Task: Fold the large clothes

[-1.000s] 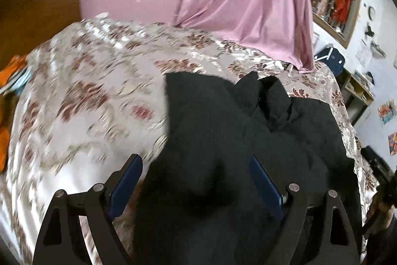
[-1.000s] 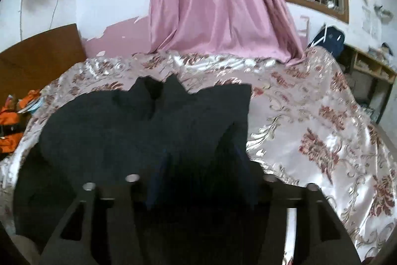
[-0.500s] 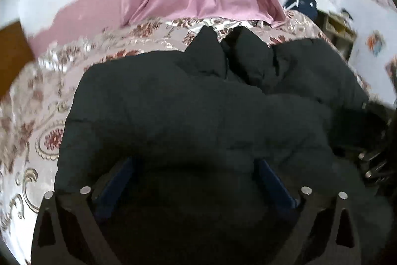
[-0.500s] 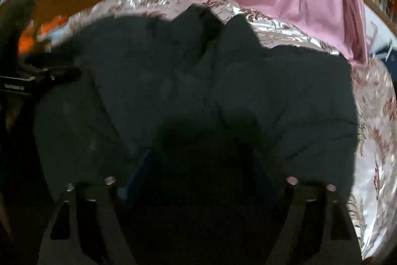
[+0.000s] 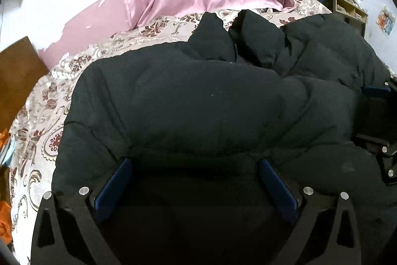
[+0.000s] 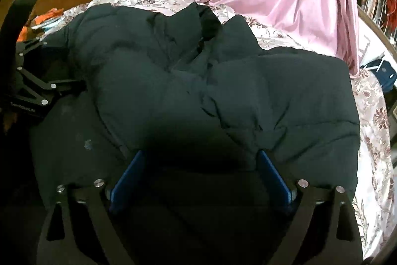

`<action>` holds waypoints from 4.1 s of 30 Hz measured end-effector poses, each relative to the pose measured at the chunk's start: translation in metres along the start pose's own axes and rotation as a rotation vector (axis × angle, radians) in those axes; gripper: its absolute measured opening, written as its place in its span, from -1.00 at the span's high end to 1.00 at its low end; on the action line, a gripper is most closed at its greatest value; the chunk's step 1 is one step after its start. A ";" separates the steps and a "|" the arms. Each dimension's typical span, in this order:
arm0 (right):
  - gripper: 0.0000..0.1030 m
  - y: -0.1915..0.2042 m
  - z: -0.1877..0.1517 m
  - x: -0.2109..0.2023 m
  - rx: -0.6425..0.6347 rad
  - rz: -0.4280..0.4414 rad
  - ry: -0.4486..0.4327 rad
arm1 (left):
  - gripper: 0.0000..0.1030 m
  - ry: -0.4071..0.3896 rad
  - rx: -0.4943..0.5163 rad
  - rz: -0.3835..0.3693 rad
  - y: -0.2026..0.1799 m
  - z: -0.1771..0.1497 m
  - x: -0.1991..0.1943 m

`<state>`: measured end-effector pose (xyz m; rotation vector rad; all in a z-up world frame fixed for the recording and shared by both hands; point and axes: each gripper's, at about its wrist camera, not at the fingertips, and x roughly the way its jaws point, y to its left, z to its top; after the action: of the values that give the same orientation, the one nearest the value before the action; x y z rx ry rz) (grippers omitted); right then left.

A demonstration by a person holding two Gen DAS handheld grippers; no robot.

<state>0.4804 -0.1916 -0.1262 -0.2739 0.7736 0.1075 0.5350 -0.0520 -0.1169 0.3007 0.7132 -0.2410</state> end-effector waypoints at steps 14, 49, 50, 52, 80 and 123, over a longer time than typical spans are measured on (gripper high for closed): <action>-0.79 0.005 -0.003 -0.008 -0.024 -0.049 -0.045 | -1.00 -0.025 0.030 0.031 -0.002 -0.002 -0.001; -0.25 -0.119 0.226 0.147 0.523 0.233 0.096 | -0.37 0.064 -0.421 -0.499 0.073 0.189 0.162; -0.21 -0.119 0.223 0.156 0.547 0.245 0.110 | -0.33 0.055 -0.432 -0.500 0.073 0.189 0.164; 0.02 -0.120 0.218 0.172 0.584 0.270 0.135 | -0.01 0.042 -0.435 -0.490 0.073 0.190 0.167; 0.89 -0.083 0.086 0.060 0.295 0.165 0.044 | 0.92 0.060 -0.195 -0.173 0.075 0.075 0.081; -0.10 -0.049 0.095 0.082 0.137 0.228 0.080 | -0.03 0.165 0.092 -0.238 0.003 0.109 0.092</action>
<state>0.6126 -0.2118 -0.1085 -0.0599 0.8864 0.2589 0.6697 -0.0977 -0.1000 0.3261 0.9031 -0.4797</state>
